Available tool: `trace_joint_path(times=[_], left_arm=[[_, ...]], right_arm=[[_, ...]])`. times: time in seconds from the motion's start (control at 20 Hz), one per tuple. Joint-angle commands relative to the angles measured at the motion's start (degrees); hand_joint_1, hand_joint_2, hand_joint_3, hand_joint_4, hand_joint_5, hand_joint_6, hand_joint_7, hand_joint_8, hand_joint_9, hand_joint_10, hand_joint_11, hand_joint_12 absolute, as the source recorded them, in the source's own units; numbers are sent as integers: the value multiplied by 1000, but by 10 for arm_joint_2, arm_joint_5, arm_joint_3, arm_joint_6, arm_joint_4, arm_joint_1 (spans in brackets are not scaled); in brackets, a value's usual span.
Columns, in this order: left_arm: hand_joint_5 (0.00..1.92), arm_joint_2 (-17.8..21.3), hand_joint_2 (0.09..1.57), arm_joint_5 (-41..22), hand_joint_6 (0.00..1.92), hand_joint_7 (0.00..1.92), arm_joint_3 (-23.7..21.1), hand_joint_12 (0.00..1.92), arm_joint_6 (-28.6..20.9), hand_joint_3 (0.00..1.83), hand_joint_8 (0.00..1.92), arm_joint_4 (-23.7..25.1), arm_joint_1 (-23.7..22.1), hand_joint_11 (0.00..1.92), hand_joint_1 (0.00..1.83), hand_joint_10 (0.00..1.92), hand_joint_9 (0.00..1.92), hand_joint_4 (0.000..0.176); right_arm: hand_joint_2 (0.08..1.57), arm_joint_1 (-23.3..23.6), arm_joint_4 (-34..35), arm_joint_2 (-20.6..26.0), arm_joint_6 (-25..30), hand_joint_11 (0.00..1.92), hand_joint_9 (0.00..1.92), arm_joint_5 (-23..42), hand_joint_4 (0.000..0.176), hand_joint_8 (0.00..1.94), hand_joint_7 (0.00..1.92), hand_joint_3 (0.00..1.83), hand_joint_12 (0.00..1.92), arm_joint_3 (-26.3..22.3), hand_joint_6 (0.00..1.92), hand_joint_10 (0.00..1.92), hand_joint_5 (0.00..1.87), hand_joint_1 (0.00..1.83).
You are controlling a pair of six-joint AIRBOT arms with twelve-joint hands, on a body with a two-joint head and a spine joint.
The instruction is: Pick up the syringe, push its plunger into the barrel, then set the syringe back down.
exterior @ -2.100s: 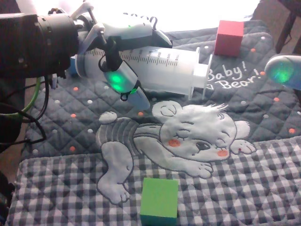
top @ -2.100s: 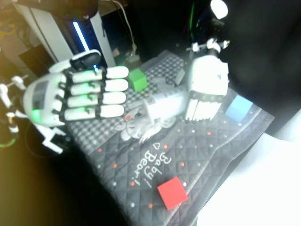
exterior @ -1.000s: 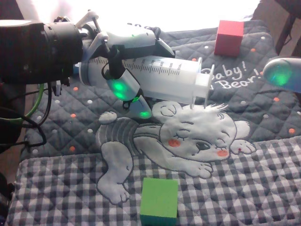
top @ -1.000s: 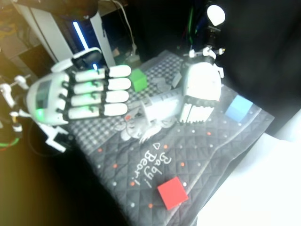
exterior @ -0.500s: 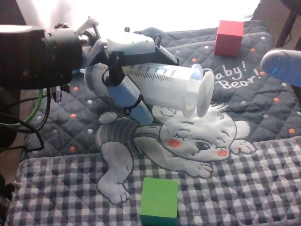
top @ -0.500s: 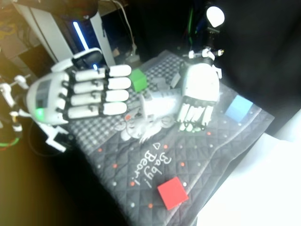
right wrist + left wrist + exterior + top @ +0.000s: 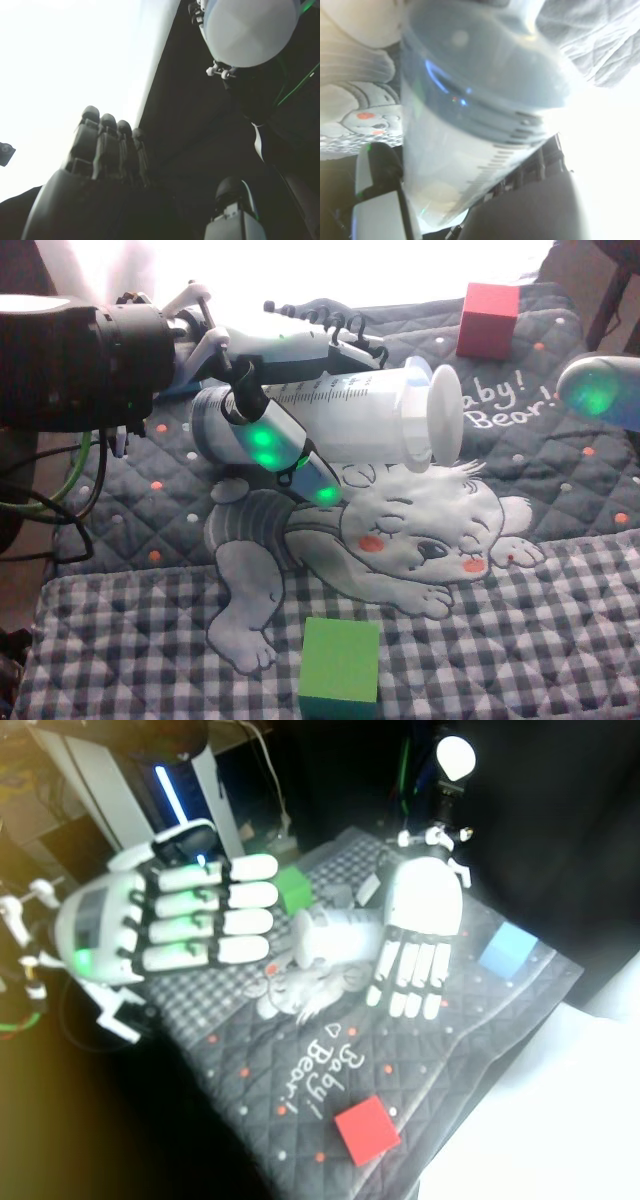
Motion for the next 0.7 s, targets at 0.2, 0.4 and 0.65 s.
trace_joint_path(times=[0.2, 0.4, 0.65], left_arm=[[0, -2, 869, -26, 0, 0, -4, 0, -5, 0, 0, -16, -4, 0, 621, 0, 0, 176], [0, -2, 847, -25, 0, 0, -6, 0, -5, 0, 0, -13, -2, 0, 616, 0, 0, 176], [0, 13, 816, -26, 0, 0, -15, 0, 20, 0, 0, -41, -5, 0, 523, 0, 0, 176]], right_arm=[[1008, 7, 9, 2, -3, 0, 0, 72, 0, 2, 7, 8, 0, -1, 5, 0, 20, 0], [1020, 8, 9, 2, -4, 2, 0, 72, 0, 0, 0, 11, 1, -1, 2, 0, 15, 0], [1011, 8, 9, 4, -4, 44, 30, 72, 0, 12, 43, 4, 21, -1, 12, 10, 55, 0]])
